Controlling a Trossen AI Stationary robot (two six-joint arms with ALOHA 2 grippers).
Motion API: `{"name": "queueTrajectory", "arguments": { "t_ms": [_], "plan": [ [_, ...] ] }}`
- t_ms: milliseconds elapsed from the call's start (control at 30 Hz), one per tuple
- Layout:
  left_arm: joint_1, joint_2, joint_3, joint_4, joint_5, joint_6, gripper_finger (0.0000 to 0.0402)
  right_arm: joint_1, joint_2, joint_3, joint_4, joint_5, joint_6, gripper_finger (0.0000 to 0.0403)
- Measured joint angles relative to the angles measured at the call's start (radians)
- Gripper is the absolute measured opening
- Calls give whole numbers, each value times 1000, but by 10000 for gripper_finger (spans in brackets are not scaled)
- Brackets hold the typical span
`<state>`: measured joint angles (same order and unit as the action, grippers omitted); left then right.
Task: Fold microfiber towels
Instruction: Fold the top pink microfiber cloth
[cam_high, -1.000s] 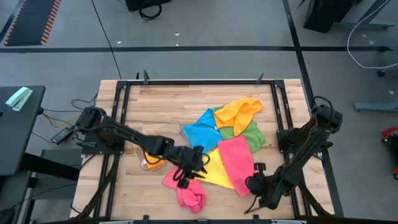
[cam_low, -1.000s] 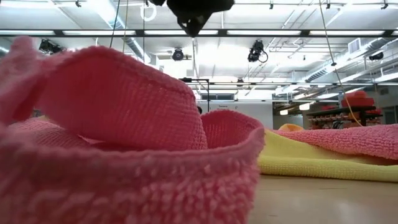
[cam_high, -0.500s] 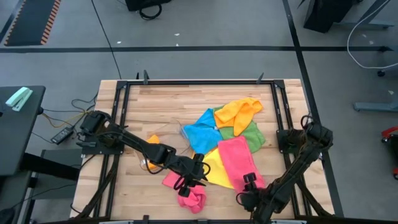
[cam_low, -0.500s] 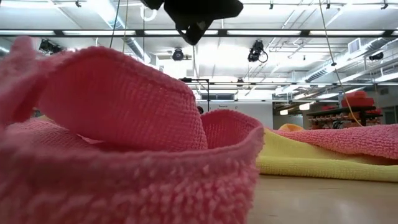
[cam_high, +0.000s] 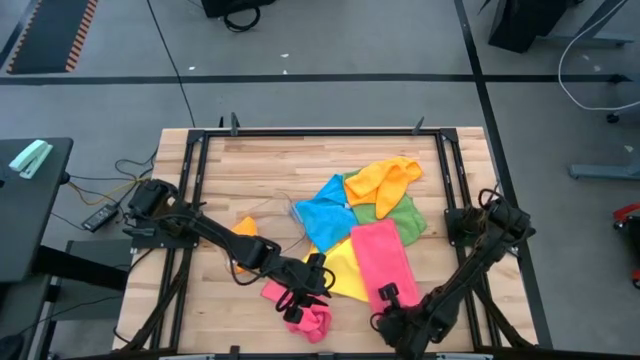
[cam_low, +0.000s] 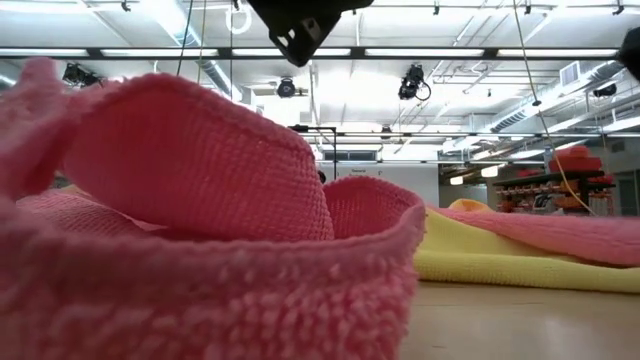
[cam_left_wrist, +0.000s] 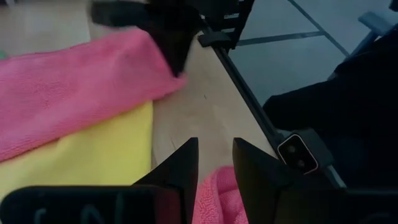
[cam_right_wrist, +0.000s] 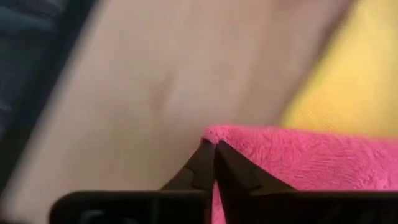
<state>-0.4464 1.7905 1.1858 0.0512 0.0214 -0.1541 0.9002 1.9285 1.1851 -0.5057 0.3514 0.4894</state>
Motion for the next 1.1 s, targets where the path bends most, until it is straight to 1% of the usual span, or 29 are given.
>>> {"name": "queueTrajectory", "arguments": {
  "t_ms": [100, 167, 300, 400, 600, 700, 833, 967, 1100],
  "plan": [
    [-6, 0, 0, 3, -7, 0, 107, -32, 4, 0, 121, -102, 17, 11],
    [-9, 0, 0, 3, -8, 0, 107, -50, 8, 0, 152, -142, 49, 14],
    [-15, -1, 0, 3, -11, 0, 107, -59, 9, -1, 149, -145, 73, 22],
    [-17, -1, 0, 4, -11, 7, 107, -62, 9, -1, 160, -153, 97, 38],
    [-10, -1, 0, 5, -10, 9, 107, -55, 3, 6, 147, -169, 138, 94],
    [-4, -1, 0, 4, -11, 9, 107, -26, 3, 36, 72, -117, 136, 117],
    [3, -1, 0, 4, -11, 10, 107, 16, 2, 54, -3, -42, 136, 135],
    [7, -1, 0, 2, -10, 11, 107, 61, 7, 53, -69, -10, 154, 142],
    [12, -1, 0, 2, -10, 20, 107, 93, 8, 53, -81, 34, 131, 143]
  ]
}}
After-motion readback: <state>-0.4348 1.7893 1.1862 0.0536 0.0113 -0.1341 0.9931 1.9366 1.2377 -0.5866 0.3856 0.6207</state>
